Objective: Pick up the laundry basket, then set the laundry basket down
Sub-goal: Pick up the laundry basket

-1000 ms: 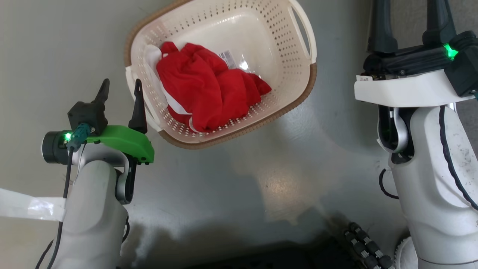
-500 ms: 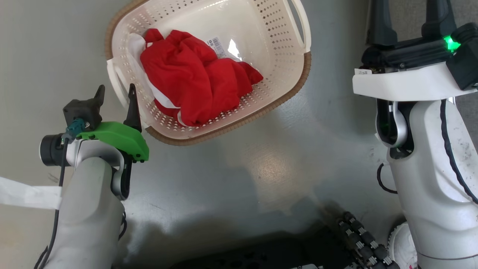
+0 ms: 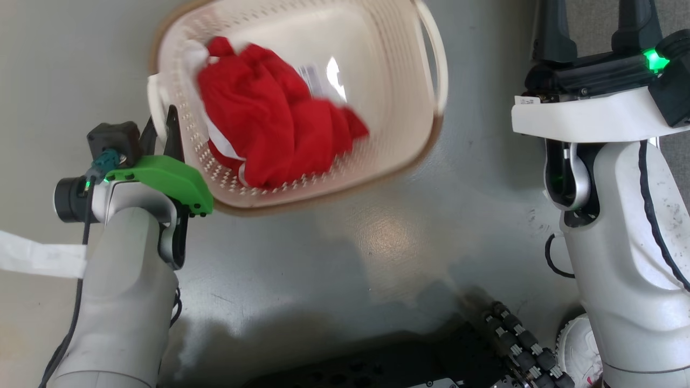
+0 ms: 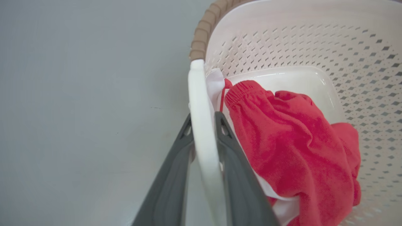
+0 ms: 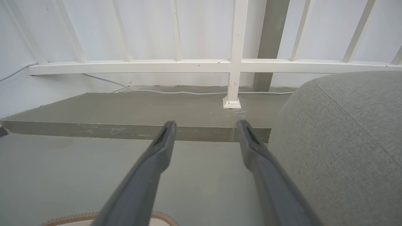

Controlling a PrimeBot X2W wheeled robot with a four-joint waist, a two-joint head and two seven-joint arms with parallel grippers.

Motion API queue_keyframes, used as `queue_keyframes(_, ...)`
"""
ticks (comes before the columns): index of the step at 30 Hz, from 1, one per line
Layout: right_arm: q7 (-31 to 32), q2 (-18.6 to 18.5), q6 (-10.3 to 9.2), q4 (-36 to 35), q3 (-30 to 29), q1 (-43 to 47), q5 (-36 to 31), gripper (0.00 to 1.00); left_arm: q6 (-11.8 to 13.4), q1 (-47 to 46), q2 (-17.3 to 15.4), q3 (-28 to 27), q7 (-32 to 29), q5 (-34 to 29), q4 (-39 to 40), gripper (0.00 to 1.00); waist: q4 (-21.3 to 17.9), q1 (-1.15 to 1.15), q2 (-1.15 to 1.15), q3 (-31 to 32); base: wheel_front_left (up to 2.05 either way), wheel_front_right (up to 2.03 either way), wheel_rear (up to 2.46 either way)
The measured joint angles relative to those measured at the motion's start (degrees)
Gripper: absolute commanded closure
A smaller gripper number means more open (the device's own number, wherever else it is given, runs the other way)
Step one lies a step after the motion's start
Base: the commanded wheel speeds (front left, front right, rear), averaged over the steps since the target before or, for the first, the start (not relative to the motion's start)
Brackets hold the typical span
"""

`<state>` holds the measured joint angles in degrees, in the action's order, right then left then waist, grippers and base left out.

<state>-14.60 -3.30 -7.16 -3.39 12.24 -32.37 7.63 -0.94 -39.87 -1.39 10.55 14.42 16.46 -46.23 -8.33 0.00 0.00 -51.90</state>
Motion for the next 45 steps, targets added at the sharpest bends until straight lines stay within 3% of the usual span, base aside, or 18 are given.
queue_keyframes(2, 0.0, 0.0, 0.00, 0.0, 0.1, 0.0, 0.0, 0.00, 0.0, -0.6, 0.1, 0.0, 0.0, 0.0, -0.6, 1.00, 0.0, 0.00, 0.00, 0.0, 0.00, 0.00, 0.00)
queue_keyframes(36, 0.0, 0.0, -0.02, 1.0, -0.6, 0.0, 0.5, 0.00, 1.5, -2.7, 0.0, -2.6, 0.0, 0.5, -5.1, 1.00, 0.4, 0.00, 0.00, 1.9, 0.00, 0.00, 0.00)
queue_keyframes(37, 0.0, 0.0, -0.01, 1.0, -0.6, 0.0, 0.5, 0.00, 1.5, -2.7, 0.0, -2.6, 0.0, 0.5, -5.1, 0.95, 0.4, 0.00, 0.00, 1.9, 0.00, 0.00, 0.00)
queue_keyframes(38, 0.0, 0.0, -0.01, 1.0, -0.6, 0.0, 0.5, 0.00, 1.5, -2.7, 0.0, -2.6, 0.0, 0.5, -5.1, 0.81, 0.4, 0.00, 0.00, 2.0, 0.00, 0.00, 0.00)
queue_keyframes(41, 0.0, 0.0, -0.02, 1.1, -0.5, 0.0, 0.5, 0.00, 1.5, -2.7, 0.0, -2.7, 0.0, 0.5, -5.3, 0.72, 0.4, 0.00, 0.00, 2.2, 0.00, 0.00, 0.00)
queue_keyframes(45, 0.0, 0.0, -0.02, 1.2, -0.5, 0.0, 0.5, 0.00, 1.5, -2.7, -0.1, -2.8, 0.0, 0.5, -5.4, 0.39, 0.5, 0.00, 0.00, 2.5, 0.00, 0.00, 0.00)
